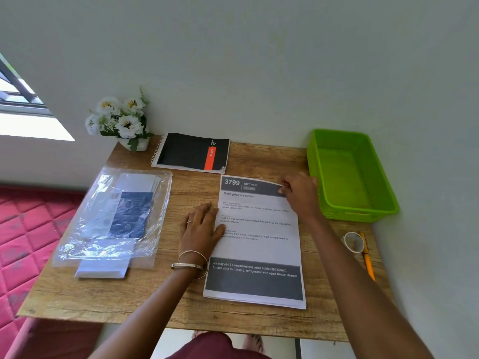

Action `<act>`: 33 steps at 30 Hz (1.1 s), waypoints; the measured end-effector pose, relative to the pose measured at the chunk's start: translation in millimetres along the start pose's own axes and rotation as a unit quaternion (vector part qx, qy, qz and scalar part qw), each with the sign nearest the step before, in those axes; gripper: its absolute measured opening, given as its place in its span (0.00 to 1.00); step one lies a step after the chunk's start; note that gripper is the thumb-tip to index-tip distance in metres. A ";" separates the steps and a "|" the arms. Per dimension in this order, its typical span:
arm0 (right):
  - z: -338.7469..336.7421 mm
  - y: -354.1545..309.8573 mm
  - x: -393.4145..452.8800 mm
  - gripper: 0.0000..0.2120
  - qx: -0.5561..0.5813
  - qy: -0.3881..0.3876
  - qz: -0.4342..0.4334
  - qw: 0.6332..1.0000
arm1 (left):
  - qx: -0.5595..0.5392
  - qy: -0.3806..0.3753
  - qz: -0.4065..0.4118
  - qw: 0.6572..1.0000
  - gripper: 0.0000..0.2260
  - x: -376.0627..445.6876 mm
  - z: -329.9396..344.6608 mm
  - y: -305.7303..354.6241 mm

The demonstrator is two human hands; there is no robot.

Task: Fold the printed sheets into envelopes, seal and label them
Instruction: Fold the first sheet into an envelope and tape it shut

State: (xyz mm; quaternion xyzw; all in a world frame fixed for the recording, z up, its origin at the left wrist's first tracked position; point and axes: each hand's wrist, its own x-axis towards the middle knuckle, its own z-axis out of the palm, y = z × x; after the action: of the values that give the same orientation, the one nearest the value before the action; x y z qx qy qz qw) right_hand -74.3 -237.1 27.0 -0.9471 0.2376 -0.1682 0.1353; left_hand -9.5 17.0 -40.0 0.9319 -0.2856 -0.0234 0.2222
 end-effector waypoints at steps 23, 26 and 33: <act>23.0 -21.8 -84.4 0.19 0.022 -0.163 -0.031 0.986 | 0.107 -0.007 0.126 0.986 0.19 -3.6 10.3 -1.8; 36.6 -49.9 -80.7 0.20 0.025 -0.166 -0.080 0.983 | 0.090 -0.027 0.118 0.989 0.21 -3.3 8.3 -1.9; 54.9 -50.3 -79.1 0.24 0.000 -0.186 -0.102 0.977 | 0.063 -0.042 0.101 0.992 0.21 -5.7 2.5 -0.5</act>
State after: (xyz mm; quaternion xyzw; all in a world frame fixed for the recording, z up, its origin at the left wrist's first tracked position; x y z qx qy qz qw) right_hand -98.6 -145.4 -26.0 -0.9812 0.1102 -0.0024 0.1586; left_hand -14.5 19.5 -42.9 0.9085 -0.3886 -0.0217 0.1523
